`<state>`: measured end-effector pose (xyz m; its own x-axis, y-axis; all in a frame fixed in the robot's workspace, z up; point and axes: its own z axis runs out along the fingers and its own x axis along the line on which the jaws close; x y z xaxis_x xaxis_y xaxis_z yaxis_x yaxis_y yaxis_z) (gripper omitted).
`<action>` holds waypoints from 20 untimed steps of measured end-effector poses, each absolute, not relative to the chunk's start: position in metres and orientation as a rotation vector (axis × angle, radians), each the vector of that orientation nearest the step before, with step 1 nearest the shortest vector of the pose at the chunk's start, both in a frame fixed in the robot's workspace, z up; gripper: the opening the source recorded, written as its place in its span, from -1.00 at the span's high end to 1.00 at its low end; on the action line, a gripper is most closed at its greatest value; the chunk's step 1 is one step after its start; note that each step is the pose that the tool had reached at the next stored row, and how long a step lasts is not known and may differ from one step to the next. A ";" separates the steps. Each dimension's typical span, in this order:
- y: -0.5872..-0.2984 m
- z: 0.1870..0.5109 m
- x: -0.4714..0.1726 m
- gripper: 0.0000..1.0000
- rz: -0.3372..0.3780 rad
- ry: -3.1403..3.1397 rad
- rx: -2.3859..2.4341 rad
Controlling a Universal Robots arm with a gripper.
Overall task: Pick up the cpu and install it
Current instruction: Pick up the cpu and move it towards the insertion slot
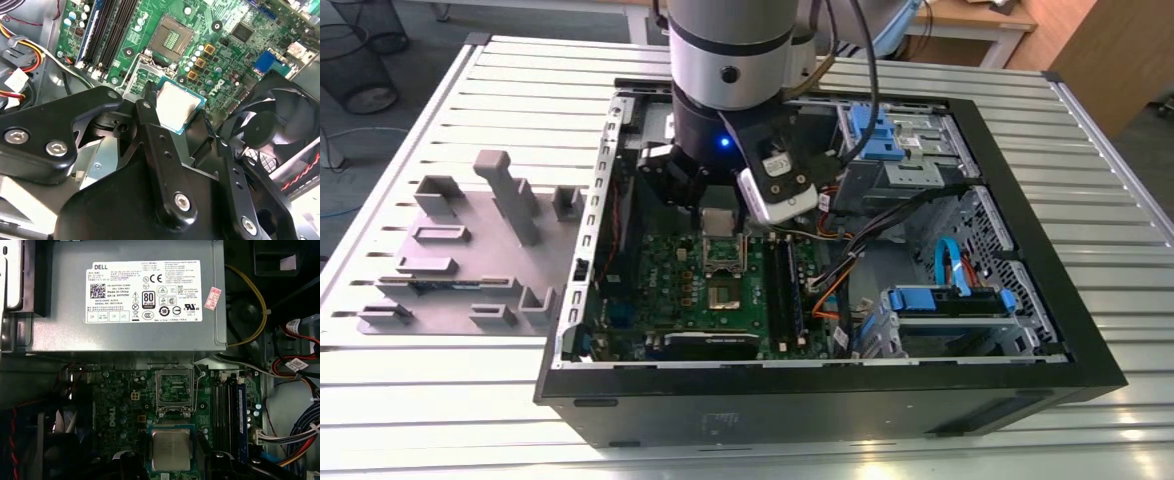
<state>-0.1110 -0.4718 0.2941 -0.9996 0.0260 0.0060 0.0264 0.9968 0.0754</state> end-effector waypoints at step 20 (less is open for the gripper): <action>-0.472 0.281 -0.111 0.06 -0.119 -3.140 -0.035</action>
